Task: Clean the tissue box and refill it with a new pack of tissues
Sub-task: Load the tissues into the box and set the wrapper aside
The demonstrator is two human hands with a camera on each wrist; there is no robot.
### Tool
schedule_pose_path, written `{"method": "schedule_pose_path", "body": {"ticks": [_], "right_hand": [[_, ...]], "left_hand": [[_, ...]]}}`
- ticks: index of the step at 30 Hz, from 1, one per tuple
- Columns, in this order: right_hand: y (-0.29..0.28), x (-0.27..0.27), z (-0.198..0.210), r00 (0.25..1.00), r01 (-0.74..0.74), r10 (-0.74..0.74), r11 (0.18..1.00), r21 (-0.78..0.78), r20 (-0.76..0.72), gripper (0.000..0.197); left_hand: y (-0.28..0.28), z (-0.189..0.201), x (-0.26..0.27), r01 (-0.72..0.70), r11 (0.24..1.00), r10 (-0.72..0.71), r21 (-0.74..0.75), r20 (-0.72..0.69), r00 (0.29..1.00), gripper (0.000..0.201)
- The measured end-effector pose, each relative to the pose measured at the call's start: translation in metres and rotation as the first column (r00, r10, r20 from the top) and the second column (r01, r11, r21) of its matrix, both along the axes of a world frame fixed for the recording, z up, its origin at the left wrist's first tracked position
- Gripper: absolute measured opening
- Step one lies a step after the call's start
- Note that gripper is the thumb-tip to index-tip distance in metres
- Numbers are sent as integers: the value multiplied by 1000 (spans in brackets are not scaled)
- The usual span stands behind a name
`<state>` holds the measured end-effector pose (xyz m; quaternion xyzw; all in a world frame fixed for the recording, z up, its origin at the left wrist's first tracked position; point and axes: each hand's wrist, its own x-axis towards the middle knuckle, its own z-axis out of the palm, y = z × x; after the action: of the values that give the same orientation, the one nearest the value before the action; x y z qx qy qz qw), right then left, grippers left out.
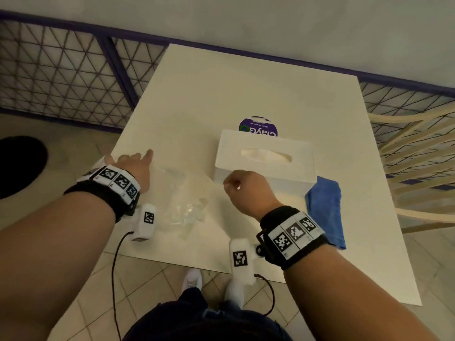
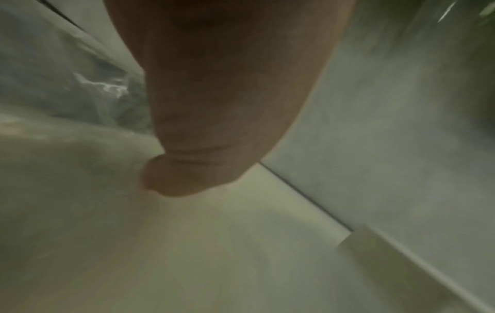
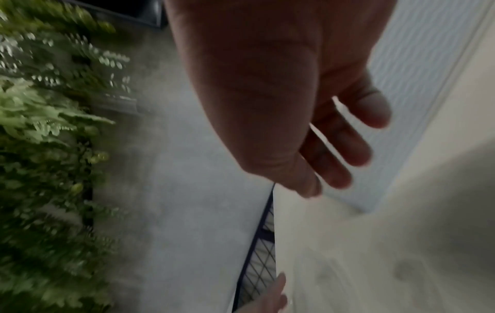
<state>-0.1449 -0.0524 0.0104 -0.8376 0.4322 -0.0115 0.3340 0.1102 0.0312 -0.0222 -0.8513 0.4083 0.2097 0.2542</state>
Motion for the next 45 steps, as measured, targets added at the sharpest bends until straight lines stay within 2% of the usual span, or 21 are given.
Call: {"method": "schedule_pose_path", "body": {"ticks": [3, 5, 7, 10, 12, 14, 16, 18, 19, 21, 23, 24, 26, 28, 30, 31, 32, 34, 37, 41, 45], "right_hand": [[19, 16, -5, 959, -205, 237, 959, 197, -156, 29], [28, 22, -8, 920, -275, 346, 906, 323, -187, 31], [34, 26, -8, 907, -281, 384, 860, 427, -175, 32], [36, 31, -4, 923, -235, 359, 812, 534, -141, 39], [34, 33, 1, 932, -213, 334, 816, 537, -138, 54], [31, 37, 5, 951, -182, 276, 863, 471, -138, 73], [25, 42, 10, 995, -81, 101, 889, 451, -21, 87], [19, 45, 17, 970, 46, -160, 860, 509, 182, 98], [14, 45, 21, 921, 99, -285, 830, 549, 265, 97], [2, 41, 31, 802, 137, -462, 760, 636, 380, 69], [-9, 31, 43, 734, 150, -528, 740, 655, 428, 33], [-15, 24, 46, 715, 158, -541, 743, 651, 444, 24], [-25, 8, 47, 673, 174, -577, 731, 659, 463, 18], [-33, -9, 45, 636, 194, -612, 716, 670, 470, 19], [-39, -25, 43, 613, 213, -632, 710, 671, 474, 21], [-40, -31, 42, 606, 211, -634, 711, 671, 481, 23], [-42, -36, 40, 600, 206, -634, 712, 672, 488, 27], [-43, -44, 40, 589, 198, -639, 708, 678, 495, 38], [-45, -52, 40, 552, 189, -658, 697, 692, 512, 45], [-49, -59, 35, 488, 220, -724, 642, 734, 487, 33], [-50, -61, 32, 454, 193, -771, 574, 796, 446, 20]], "left_hand": [[13, -12, -7, 6, 999, -5, -47, 21, 1000, 77], [14, -10, -11, 3, 998, 2, -70, 62, 998, 55], [13, 5, -11, -45, 997, 51, -64, 94, 994, 32], [16, 42, -2, -102, 983, 114, -151, 75, 991, 17], [25, 71, 6, -207, 915, 190, -347, -83, 978, 14], [35, 98, 11, -399, 773, 240, -493, -354, 904, 24], [37, 117, 11, -515, 665, 190, -541, -544, 817, 28], [32, 123, 4, -613, 580, 114, -537, -691, 714, 31], [27, 122, -2, -671, 541, 88, -507, -760, 644, 34], [18, 114, -16, -763, 472, 41, -441, -854, 519, 33], [9, 104, -31, -791, 438, -9, -428, -881, 472, 33], [5, 99, -37, -789, 437, -38, -432, -885, 464, 36], [-2, 92, -51, -775, 478, -111, -414, -903, 414, 30], [-8, 85, -64, -777, 544, -177, -317, -948, 263, 30], [-14, 81, -74, -807, 561, -185, -186, -978, 97, 35], [-17, 79, -78, -813, 560, -188, -160, -980, 63, 33], [-20, 78, -82, -816, 556, -188, -158, -980, 62, 29], [-28, 75, -89, -817, 537, -199, -212, -972, 121, 19], [-38, 69, -97, -842, 480, -243, -246, -960, 141, 31], [-44, 63, -108, -868, 470, -243, -162, -969, 49, 50], [-45, 57, -114, -897, 440, -219, -35, -973, -69, 48]]}}
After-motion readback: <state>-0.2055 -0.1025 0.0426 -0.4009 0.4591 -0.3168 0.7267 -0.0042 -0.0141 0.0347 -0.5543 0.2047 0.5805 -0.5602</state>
